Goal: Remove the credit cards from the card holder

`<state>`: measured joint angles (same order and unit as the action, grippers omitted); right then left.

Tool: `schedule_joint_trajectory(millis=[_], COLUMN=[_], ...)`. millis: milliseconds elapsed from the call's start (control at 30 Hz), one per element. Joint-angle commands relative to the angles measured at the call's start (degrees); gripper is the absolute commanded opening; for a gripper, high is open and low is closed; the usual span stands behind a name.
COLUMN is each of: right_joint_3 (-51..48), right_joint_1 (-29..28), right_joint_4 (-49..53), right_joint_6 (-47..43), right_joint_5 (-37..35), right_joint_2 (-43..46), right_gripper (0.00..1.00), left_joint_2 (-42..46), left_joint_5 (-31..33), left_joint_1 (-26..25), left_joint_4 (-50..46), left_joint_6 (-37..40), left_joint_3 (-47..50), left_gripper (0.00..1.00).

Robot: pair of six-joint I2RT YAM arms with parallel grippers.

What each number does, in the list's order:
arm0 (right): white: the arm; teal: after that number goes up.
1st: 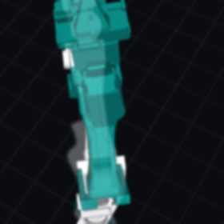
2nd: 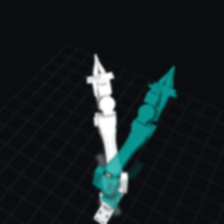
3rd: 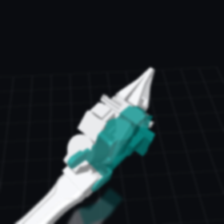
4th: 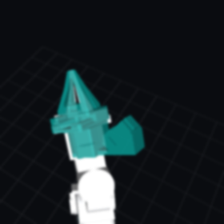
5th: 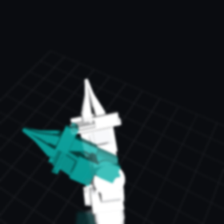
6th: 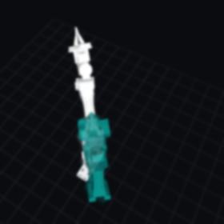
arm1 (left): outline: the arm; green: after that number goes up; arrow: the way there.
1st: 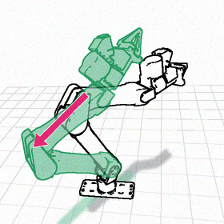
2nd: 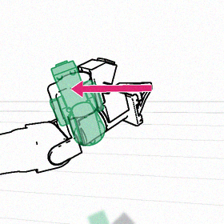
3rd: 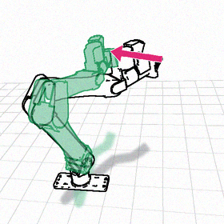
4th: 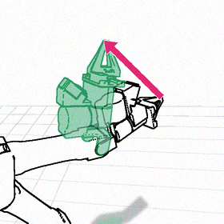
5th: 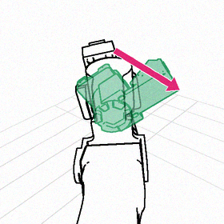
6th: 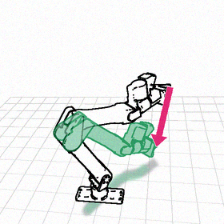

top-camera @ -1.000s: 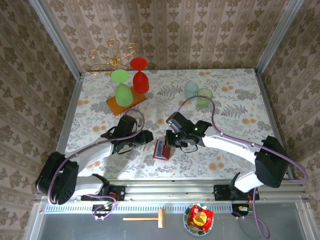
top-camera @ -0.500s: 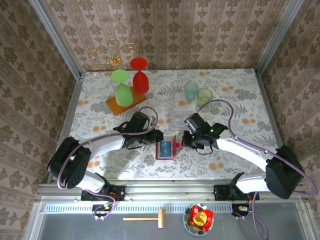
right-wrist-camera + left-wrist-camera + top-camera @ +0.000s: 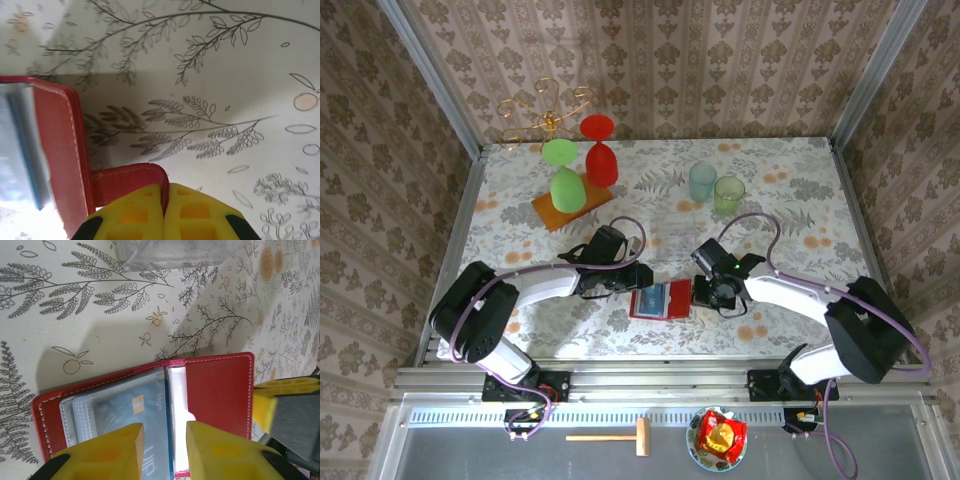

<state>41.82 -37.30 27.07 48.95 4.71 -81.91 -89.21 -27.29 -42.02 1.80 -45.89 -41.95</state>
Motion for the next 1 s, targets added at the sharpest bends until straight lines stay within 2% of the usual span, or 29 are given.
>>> schedule_joint_trajectory(millis=[0, 233, 733, 867, 967], right_joint_3=[-0.61, 0.94, 5.71, 7.06, 7.00], right_joint_1=[0.06, -1.32, -2.76, -2.82, -2.87], right_joint_4=[-2.66, -6.73, -11.31, -9.66, -5.82], right_joint_6=[-0.66, 0.93, -0.67, -1.48, -1.62], right_joint_5=[-0.03, 4.06, 6.22, 6.10, 3.11], right_joint_2=[-2.73, -6.04, -13.77, -14.68, -12.88], right_gripper=[0.00, 0.00, 0.00, 0.00, 0.00], left_joint_2=[0.01, 0.35, -0.34, -0.85, -1.52], left_joint_5=[-0.99, -0.22, -1.43, -1.76, -1.75], left_joint_1=[-0.30, -0.39, -0.69, -1.08, -1.64], left_joint_4=[0.68, -1.61, 1.28, 2.29, 3.13], left_joint_6=[-0.51, 0.54, -0.66, -1.22, -1.55], left_joint_3=[-1.64, -2.17, -1.65, -1.68, -1.97], left_gripper=[0.28, 0.27, 0.27, 0.27, 0.27])
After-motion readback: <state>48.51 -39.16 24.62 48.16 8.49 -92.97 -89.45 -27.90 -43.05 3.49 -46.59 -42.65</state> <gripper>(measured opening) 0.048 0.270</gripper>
